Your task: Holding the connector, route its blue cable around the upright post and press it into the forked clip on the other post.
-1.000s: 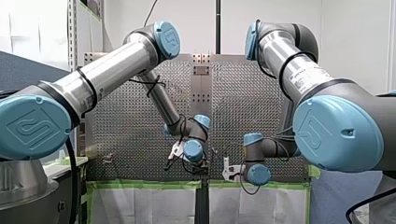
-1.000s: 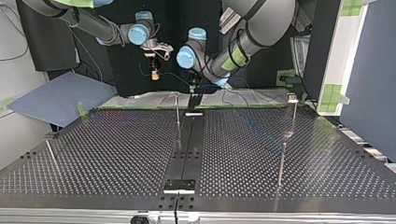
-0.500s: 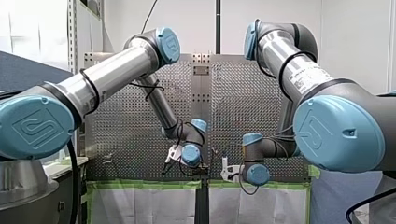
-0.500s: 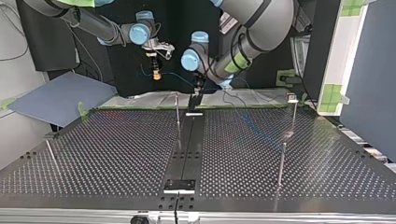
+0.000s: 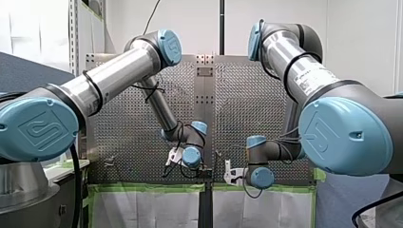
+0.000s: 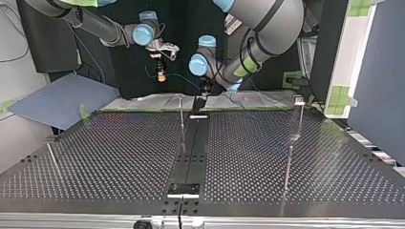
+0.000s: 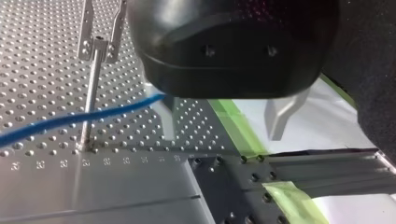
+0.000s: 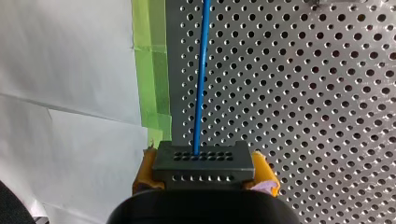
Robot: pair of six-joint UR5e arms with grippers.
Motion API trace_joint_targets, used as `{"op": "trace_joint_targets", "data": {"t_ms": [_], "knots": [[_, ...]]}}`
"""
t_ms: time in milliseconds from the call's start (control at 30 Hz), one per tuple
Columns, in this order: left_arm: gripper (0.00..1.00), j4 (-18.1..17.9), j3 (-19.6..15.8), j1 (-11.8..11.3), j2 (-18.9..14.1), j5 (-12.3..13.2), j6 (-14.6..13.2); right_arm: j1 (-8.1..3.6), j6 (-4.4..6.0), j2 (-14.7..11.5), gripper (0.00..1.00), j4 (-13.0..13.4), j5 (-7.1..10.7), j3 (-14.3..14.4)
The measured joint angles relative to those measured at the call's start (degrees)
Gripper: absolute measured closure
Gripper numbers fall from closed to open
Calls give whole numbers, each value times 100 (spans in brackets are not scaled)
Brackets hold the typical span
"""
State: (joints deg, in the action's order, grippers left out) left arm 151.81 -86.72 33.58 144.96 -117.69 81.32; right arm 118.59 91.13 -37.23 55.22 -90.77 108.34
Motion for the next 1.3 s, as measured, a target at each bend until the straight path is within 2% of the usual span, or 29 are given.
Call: {"op": "trace_joint_targets", "data": {"t_ms": [33,67,100,133,400,800,1033,1300], "knots": [[65,-9,-2,2,0,14,-23,1,-2,0,100,0,0,-1],[81,-20,-6,4,0,20,-43,1,-3,0,100,0,0,0],[81,-39,-9,6,0,23,-65,2,-4,0,100,-1,-1,0],[100,-66,-13,8,0,25,-91,2,-5,0,100,-1,-1,-1],[100,-155,-26,7,0,11,-93,-4,-6,0,100,2,6,-6],[100,-249,-27,27,-1,42,390,-48,-6,0,100,-16,6,-67],[100,-296,-28,51,-2,180,745,-55,3,0,100,-35,1,-214],[100,-322,-27,61,-8,172,886,-94,-5,0,100,39,-3,-269]]}}
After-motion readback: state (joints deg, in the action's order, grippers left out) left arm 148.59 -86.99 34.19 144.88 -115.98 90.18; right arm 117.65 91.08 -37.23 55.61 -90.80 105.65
